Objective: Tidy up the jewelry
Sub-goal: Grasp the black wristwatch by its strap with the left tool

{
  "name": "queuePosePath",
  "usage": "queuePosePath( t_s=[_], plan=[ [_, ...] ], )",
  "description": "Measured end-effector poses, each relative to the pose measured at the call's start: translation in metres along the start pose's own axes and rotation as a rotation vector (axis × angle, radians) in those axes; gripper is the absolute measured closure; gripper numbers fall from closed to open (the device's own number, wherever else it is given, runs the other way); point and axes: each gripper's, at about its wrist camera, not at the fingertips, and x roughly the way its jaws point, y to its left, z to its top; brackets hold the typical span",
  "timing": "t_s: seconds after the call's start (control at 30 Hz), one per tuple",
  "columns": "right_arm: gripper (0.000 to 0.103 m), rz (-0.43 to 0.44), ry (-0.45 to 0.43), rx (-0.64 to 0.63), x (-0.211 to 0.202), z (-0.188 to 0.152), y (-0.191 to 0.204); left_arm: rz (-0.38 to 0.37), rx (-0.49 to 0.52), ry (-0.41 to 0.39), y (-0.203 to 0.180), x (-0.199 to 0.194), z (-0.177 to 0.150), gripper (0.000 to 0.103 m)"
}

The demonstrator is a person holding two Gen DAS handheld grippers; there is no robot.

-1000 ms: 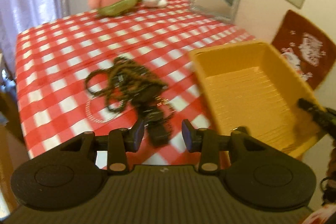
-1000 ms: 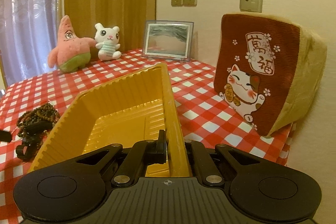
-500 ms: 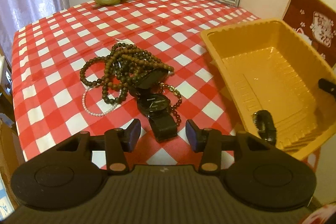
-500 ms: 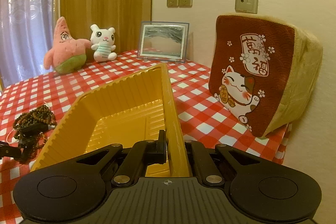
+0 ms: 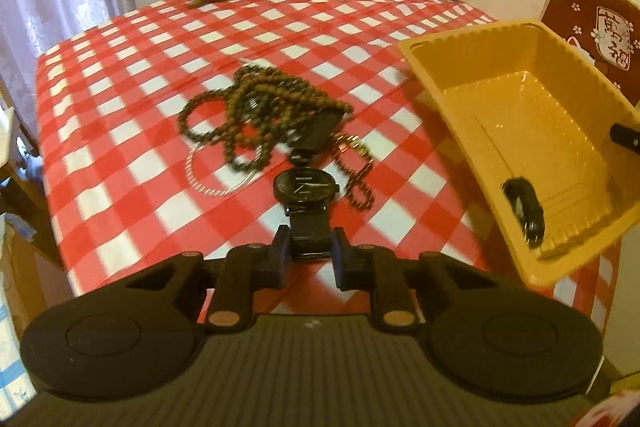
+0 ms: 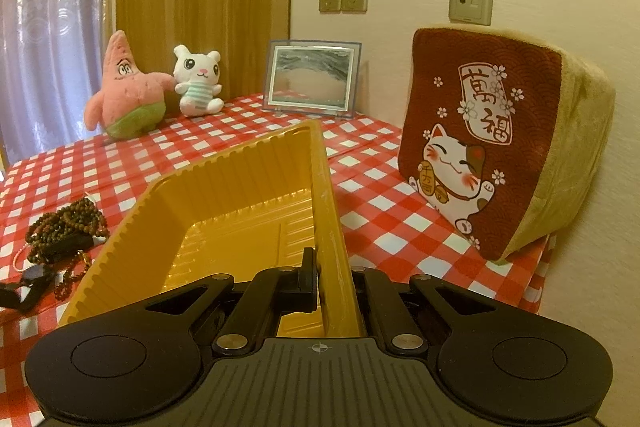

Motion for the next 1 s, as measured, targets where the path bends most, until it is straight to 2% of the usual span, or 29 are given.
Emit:
queuePosePath(
  t_s=[0.13,0.2,0.23,0.27,0.4,0.67,0.83,1.0],
  plan=[
    [0.099,0.000,-0.001,0.000,0.000,0.000,0.000,0.000,-0.004,0.027,0.008,-0.010,-0.008,0.083],
    [0.099,0.000,-0.001,-0.001,0.000,0.000,0.000,-0.005,-0.011,0.031,0.011,-0.011,-0.008,0.074],
    [0.099,0.000,-0.001,-0.001,0.000,0.000,0.000,0.000,-0.006,0.027,0.011,-0.010,-0.007,0.063],
    [0.099,0.000,0.000,-0.001,0.000,0.000,0.000,0.009,-0.001,0.021,0.010,-0.009,-0.005,0.059],
    [0.099,-0.001,0.001,0.000,0.000,0.000,0.000,-0.001,0.031,0.024,0.006,0.005,0.002,0.058],
    [0.099,-0.003,0.004,0.001,-0.002,-0.002,0.004,0.042,0.094,0.033,0.000,0.031,0.010,0.059],
    [0.099,-0.003,0.007,0.003,-0.003,-0.003,0.004,0.035,0.103,0.018,0.001,0.033,0.009,0.065],
    [0.099,-0.002,0.006,0.001,-0.003,-0.004,0.004,0.037,0.100,-0.002,0.001,0.030,0.008,0.066]
  ],
)
